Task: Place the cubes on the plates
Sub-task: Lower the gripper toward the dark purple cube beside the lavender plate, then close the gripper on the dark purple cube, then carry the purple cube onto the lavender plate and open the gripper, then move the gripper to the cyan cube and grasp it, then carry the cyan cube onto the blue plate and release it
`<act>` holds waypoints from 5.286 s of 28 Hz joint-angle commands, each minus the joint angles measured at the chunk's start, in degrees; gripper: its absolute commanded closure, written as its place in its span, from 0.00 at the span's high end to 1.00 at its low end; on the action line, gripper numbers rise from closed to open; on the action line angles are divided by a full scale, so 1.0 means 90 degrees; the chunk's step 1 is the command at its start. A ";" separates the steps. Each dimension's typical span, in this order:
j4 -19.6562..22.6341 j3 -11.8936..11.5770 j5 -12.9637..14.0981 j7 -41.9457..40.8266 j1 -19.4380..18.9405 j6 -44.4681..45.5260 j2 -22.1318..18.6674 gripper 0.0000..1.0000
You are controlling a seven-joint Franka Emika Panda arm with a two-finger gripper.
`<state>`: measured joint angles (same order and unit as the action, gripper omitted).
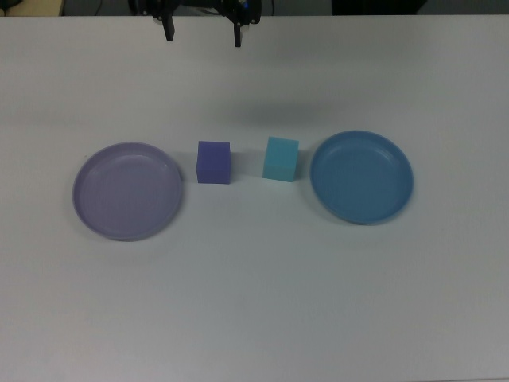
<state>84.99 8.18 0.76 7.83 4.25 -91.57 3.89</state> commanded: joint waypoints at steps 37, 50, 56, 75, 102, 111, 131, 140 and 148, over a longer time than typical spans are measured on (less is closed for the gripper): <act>0.2344 -0.0029 -0.1695 0.0986 -0.0316 -0.3146 0.1843 0.92; 0.2033 -0.0029 -0.1598 0.1005 -0.0394 -0.3068 0.1755 0.00; 0.1739 -0.0078 -0.1237 0.0927 -0.0209 -0.2989 0.1579 0.00; 0.1709 -0.0078 -0.1285 0.0888 0.0944 -0.3771 0.2009 0.52; 0.1513 0.0039 -0.0328 0.1396 -0.1066 -0.1573 0.1276 1.00; 0.1504 0.0029 -0.0718 0.1464 -0.1331 -0.2198 0.1940 1.00; 0.1494 -0.0010 -0.1100 0.1542 -0.1351 -0.2365 0.2146 0.00; 0.1310 0.0039 -0.0837 0.1766 -0.1428 -0.2315 0.1687 0.00; 0.0830 0.0166 -0.0982 0.2411 -0.2200 -0.2403 0.1960 0.00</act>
<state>94.54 9.89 -7.56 25.28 -10.83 -112.08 20.20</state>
